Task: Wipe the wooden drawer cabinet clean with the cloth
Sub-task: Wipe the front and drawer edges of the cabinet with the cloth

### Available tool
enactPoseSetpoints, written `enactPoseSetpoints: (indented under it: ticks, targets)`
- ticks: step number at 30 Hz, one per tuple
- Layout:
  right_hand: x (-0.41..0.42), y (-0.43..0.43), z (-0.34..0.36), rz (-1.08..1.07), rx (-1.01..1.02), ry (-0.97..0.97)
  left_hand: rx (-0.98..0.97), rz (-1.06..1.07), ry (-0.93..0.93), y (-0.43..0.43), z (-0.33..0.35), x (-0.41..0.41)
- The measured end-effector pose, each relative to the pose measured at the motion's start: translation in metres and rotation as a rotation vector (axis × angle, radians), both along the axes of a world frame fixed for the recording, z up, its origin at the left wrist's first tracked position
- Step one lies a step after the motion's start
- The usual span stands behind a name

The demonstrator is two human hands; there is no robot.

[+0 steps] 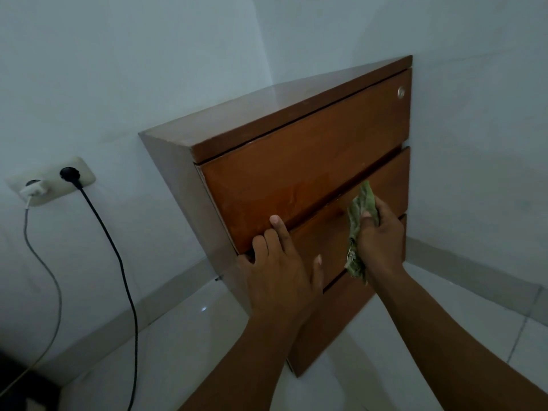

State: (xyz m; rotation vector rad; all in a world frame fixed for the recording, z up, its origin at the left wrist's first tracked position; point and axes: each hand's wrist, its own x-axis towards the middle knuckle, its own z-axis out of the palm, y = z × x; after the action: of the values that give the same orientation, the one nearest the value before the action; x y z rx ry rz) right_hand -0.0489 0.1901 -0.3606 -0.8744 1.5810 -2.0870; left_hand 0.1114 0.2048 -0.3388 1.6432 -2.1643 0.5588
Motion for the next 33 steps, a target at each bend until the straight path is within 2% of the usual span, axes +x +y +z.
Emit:
enactPoseSetpoints:
  ticks: [4, 8, 11, 16, 19, 23, 27, 30, 33]
  targets:
    - [0.001, 0.001, -0.003, -0.027, -0.011, 0.049, 0.013, 0.011, 0.045, 0.006, 0.009, -0.008]
    - [-0.009, 0.006, -0.008, -0.163, -0.011, 0.044, 0.054, 0.021, 0.086, 0.019, 0.006, -0.021]
    - [-0.015, 0.012, -0.009, -0.147, -0.029, 0.104, 0.038, -0.002, 0.102, 0.023, 0.004, -0.022]
    - [-0.008, 0.024, 0.006, -0.031, -0.195, 0.467, 0.06, -0.159, 0.084, 0.022, 0.01, -0.005]
    - [0.005, 0.026, 0.02, 0.081, -0.207, 0.732, -0.082, -0.322, 0.017, 0.016, 0.018, 0.022]
    - [0.041, 0.029, 0.017, 0.351, -0.232, 0.963, -0.224, -0.328, 0.039, 0.009, 0.016, 0.053]
    - [0.046, 0.024, -0.014, 0.308, -0.228, 1.234, -0.16, -0.363, -0.05, 0.006, 0.006, 0.061]
    - [0.016, 0.013, -0.015, 0.221, -0.206, 1.261, -0.114, -0.363, -0.115, 0.003, 0.01, 0.057]
    - [-0.027, -0.004, -0.007, 0.046, -0.193, 1.094, -0.08, -0.358, -0.163, 0.002, 0.015, 0.054]
